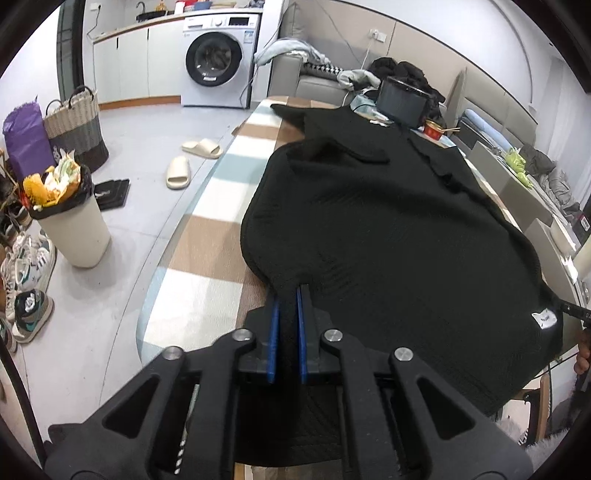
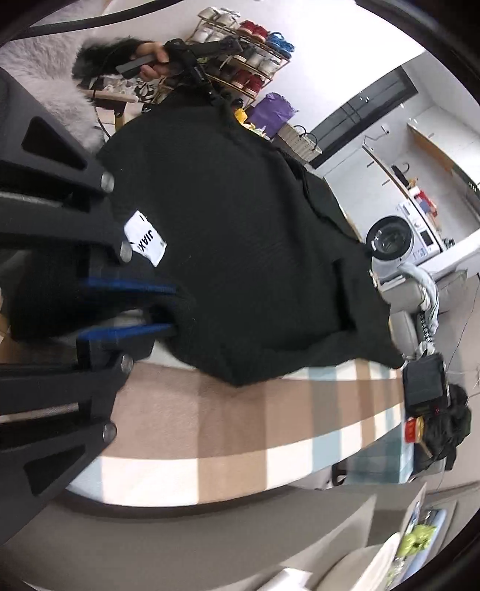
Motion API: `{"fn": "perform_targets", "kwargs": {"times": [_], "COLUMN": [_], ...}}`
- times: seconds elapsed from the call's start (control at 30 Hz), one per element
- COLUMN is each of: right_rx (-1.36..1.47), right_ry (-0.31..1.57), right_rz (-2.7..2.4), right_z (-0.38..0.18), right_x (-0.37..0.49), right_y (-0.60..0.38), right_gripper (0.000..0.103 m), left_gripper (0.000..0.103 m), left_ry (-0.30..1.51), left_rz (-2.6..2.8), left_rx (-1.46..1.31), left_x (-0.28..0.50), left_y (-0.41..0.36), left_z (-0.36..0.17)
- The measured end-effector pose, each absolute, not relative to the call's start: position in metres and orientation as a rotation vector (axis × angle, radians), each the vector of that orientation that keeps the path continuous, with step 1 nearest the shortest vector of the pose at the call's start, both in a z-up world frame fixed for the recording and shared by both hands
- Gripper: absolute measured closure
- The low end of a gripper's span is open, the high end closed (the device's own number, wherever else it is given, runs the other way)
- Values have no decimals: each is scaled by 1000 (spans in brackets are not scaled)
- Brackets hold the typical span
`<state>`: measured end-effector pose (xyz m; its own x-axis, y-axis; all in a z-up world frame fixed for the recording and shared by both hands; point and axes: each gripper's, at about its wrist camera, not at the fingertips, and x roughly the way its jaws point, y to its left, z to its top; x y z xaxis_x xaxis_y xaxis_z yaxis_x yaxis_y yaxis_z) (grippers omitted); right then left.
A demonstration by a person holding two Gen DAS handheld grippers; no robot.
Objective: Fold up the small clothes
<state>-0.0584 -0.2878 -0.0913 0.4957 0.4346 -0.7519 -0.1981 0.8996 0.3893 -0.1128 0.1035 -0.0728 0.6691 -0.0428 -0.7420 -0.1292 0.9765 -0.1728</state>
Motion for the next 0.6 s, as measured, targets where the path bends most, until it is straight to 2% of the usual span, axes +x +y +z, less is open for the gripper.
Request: {"fn": "perform_targets", "kwargs": {"times": [0.03,0.1,0.2,0.27,0.4,0.53,0.6], "right_rx": [283,334,361,352,322,298,294], "right_ry": [992,996,1020,1031,1019,1021,1020], "right_rz": [387,408,410,413,425,423,425], "right_z": [-94,-97,-105,-110,-106,-102,-101], "right_x": [-58,-59,-56,-53,-56,-59,-60], "right_y": [-292,-298,-302,-298,-289,-283,-282], "right_gripper": [58,54,53,54,54,54,54], "left_gripper": [98,97,96,86,75,60,57], "left_ry": [846,867,890,897,910,908,924], "left_rz": [52,57,60,66,82,112,99], "left_rx": [-224,-231,-220,-209,-202,-178,-185], "left_x": [-110,-104,-100,-98,-96,-96,-95], "left_y": [104,107,106,105,106,108,108], "left_z": [-76,-82,-89,-92,-95,-96,-99]}}
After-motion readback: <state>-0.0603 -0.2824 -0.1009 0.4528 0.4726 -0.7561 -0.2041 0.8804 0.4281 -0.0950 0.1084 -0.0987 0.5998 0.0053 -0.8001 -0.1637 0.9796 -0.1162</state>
